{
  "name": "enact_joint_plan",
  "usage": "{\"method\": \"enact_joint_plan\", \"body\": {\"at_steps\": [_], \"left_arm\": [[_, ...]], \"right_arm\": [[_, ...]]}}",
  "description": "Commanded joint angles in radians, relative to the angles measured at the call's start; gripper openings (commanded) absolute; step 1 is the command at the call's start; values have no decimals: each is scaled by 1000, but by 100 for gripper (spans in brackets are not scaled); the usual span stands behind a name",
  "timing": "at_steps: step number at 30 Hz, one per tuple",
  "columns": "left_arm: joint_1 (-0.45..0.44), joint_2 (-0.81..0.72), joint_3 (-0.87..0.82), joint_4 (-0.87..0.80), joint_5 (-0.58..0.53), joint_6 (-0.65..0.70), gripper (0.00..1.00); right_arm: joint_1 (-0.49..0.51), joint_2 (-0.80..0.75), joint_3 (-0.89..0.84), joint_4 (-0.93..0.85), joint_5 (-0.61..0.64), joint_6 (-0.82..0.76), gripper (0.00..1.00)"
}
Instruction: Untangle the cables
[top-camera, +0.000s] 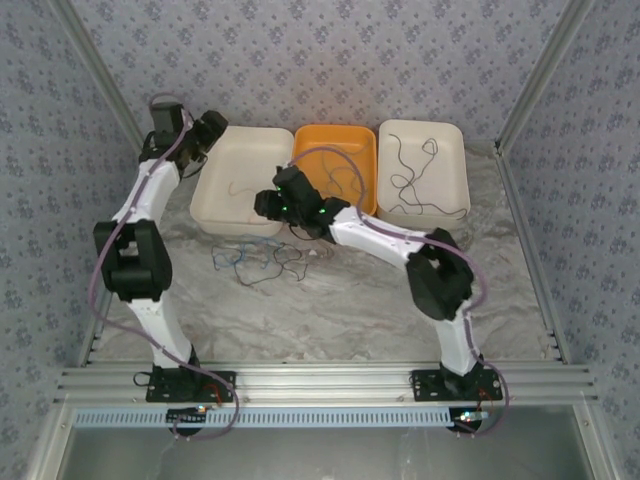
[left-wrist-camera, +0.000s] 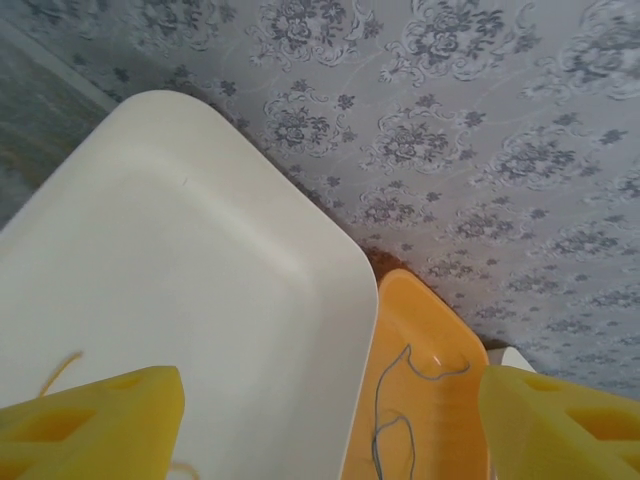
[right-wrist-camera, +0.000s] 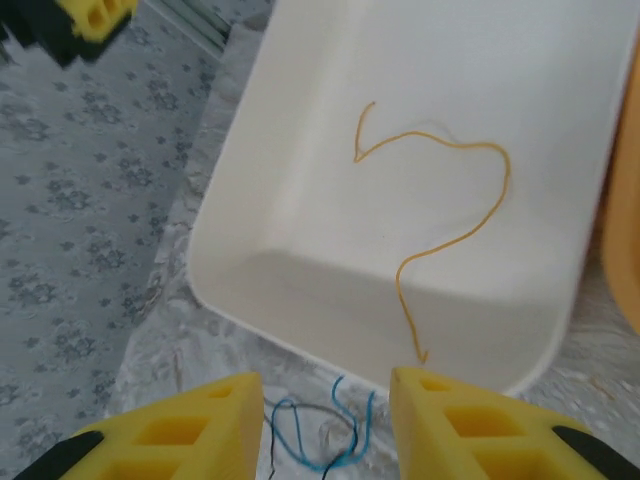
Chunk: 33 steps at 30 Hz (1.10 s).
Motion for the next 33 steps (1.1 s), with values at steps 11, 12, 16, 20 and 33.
{"method": "enact_joint_plan", "body": {"at_steps": [11,12,16,20,33], "left_arm": [[-259,-710,-735,-226,-283,-72,68],[-286,-748,-790,-224,-292,-89,67],[-315,-833,-938,-225,-280,-114,66],[-299,-842,-1001,-222,-270,-99,71],[-140,-783,-1090,-135,-166,-53,74]], "right_arm": [[77,-247,-495,-36,209,3,42],[86,-231,-499,-48,226,2,42],[111,-151,-478,-90,271,1,42],[117,-70,-439,-88,272,2,42],[81,68,-329,-63,231,31,34]]}}
